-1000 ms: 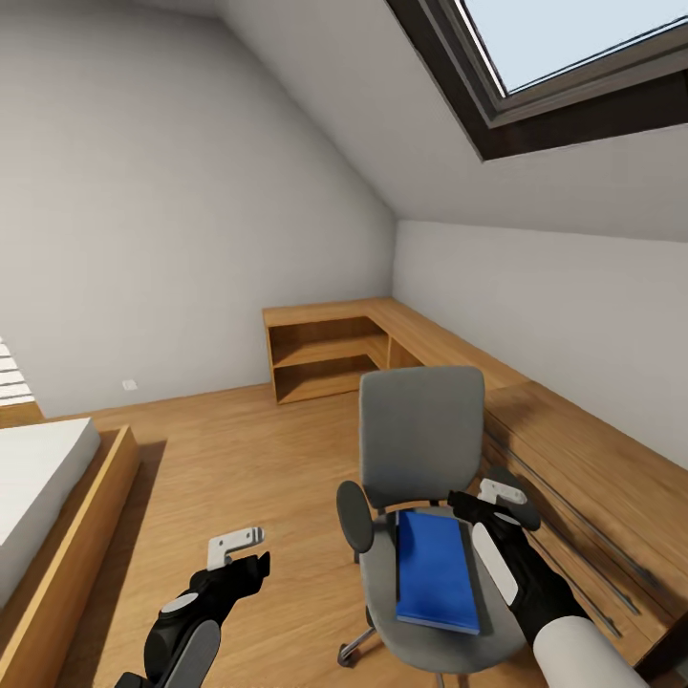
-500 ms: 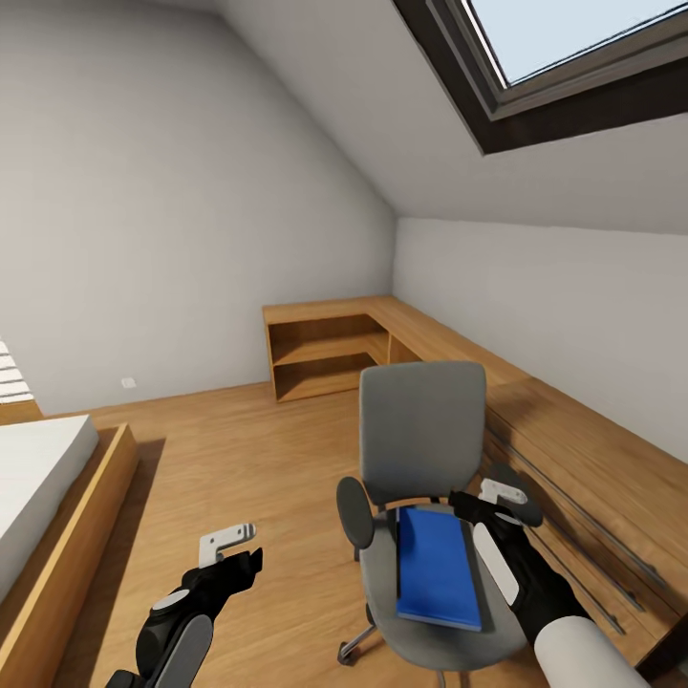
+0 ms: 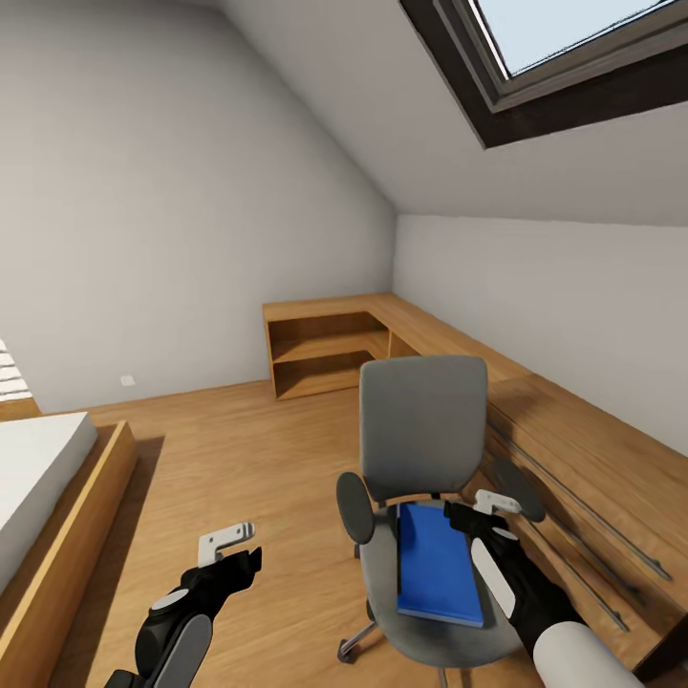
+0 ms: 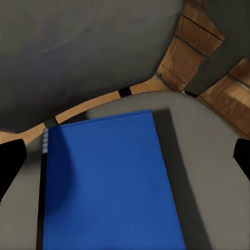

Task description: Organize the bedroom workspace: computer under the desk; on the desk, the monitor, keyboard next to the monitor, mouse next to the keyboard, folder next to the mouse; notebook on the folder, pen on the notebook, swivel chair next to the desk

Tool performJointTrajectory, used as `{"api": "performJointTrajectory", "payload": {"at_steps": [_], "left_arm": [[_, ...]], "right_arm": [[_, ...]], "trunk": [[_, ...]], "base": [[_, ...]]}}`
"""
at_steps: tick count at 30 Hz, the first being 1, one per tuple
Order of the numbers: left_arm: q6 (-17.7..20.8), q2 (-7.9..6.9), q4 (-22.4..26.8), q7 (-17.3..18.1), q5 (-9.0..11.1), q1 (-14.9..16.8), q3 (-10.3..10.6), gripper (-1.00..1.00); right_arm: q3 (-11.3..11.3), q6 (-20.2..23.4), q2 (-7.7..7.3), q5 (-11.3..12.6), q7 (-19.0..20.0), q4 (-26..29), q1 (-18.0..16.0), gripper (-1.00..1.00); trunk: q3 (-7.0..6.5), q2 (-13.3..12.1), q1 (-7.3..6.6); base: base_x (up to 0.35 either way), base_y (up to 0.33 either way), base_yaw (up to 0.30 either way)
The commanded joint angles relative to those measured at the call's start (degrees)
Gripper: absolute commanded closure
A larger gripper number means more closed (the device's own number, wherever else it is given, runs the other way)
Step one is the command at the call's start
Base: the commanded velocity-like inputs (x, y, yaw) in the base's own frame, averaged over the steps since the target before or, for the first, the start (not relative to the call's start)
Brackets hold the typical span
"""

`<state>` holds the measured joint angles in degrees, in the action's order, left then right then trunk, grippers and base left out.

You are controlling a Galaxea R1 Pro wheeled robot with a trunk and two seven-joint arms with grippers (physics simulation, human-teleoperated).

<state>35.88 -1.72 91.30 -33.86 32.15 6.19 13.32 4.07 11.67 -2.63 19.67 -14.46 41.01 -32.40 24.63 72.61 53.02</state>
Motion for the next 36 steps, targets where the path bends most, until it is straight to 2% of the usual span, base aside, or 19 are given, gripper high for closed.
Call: {"api": "performJointTrajectory", "payload": {"at_steps": [1, 8, 14, 18, 20, 21, 23, 24, 25, 28, 29, 30, 34, 35, 36], "left_arm": [[0.06, -0.08, 0.2, -0.59, 0.55, 0.06, 0.06, -1.0], [0.07, -0.1, 0.68, -0.57, 0.55, 0.06, -0.78, -1.0], [0.07, -0.04, 0.72, -0.51, 0.56, 0.06, -1.96, -1.0], [0.07, -0.04, 0.72, -0.51, 0.59, 0.06, -2.01, -1.0], [0.07, -0.04, 0.72, -0.51, 0.57, 0.06, -1.99, -1.0], [0.07, -0.04, 0.72, -0.5, 0.56, 0.06, -1.98, -1.0], [0.07, -0.04, 0.72, -0.5, 0.56, 0.06, -1.98, -1.0], [0.07, -0.04, 0.72, -0.5, 0.57, 0.06, -1.98, -1.0], [0.07, -0.04, 0.72, -0.5, 0.58, 0.06, -1.98, -1.0], [0.07, -0.04, 0.72, -0.5, 0.57, 0.06, -2.02, -1.0], [0.08, -0.04, 0.72, -0.4, 0.56, 0.06, -2.09, -1.0], [0.12, -0.08, 0.72, -0.21, 0.55, 0.06, -2.13, -1.0], [0.1, -0.1, 0.72, -0.1, 0.55, 0.06, -2.1, -1.0], [0.08, -0.11, 0.72, -0.08, 0.55, 0.06, -2.08, -1.0], [0.08, -0.11, 0.72, -0.08, 0.55, 0.06, -2.08, -1.0]], "right_arm": [[0.42, -0.19, -0.09, 0.47, -0.42, -0.06, -0.03, -1.0], [0.54, -0.84, -0.02, 0.51, -0.23, -0.98, -0.03, -1.0], [0.33, -0.95, -0.25, 0.6, 0.4, -6.32, -1.08, -1.0], [0.2, -2.5, -1.55, 0.8, 0.57, -14.72, -7.46, -1.0], [0.17, -4.92, -2.48, 0.9, 0.99, -20.39, -11.41, -1.0], [-0.08, -7.8, -3.47, 1.13, 2.3, -26.32, -15.19, -1.0], [-0.56, -8.59, -4.0, 1.66, 3.21, -27.92, -16.22, -1.0], [-1.33, -9.1, -4.36, 2.66, 4.38, -29.06, -16.88, -1.0], [-2.78, -9.7, -4.74, 5.3, 7.58, -30.62, -17.67, -1.0], [-3.28, -9.79, -4.47, 6.46, 10.45, -31.95, -17.92, -1.0], [-3.41, -9.65, -4.08, 6.77, 13.18, -33.46, -17.99, -1.0], [-3.7, -9.3, -3.75, 8.09, 18.49, -35.14, -18.03, -1.0], [-3.91, -8.85, -3.87, 12.74, 20.96, -35.79, -18.04, -1.0], [-3.91, -8.77, -3.91, 15.14, 21.38, -36.0, -18.05, -1.0], [-3.91, -8.75, -3.92, 15.75, 21.45, -36.09, -18.05, -1.0]], "trunk": [[0.25, 0.46, 0.23], [1.51, 3.27, 1.77], [2.59, 5.67, 3.08], [3.3, 7.28, 3.96], [3.66, 8.08, 4.4], [3.84, 8.48, 4.62], [4.2, 9.28, 5.06], [4.38, 9.68, 5.28], [4.38, 9.68, 5.28], [4.38, 9.68, 5.28], [4.38, 9.68, 5.28], [4.38, 9.68, 5.28], [4.38, 9.68, 5.28], [4.38, 9.68, 5.28], [4.38, 9.68, 5.28]], "base": [[0.0, 0.0, 0.0], [0.0, 0.0, 0.0], [0.0, 0.0, 0.0], [0.0, 0.0, 0.0], [0.0, 0.0, 0.0], [0.0, 0.0, 0.0], [0.0, 0.0, 0.0], [0.0, 0.0, 0.0], [0.0, 0.0, 0.0], [0.0, 0.0, 0.0], [0.0, 0.0, 0.0], [0.0, 0.0, 0.0], [0.0, 0.0, 0.0], [0.0, 0.0, 0.0], [0.0, 0.0, 0.0]]}}
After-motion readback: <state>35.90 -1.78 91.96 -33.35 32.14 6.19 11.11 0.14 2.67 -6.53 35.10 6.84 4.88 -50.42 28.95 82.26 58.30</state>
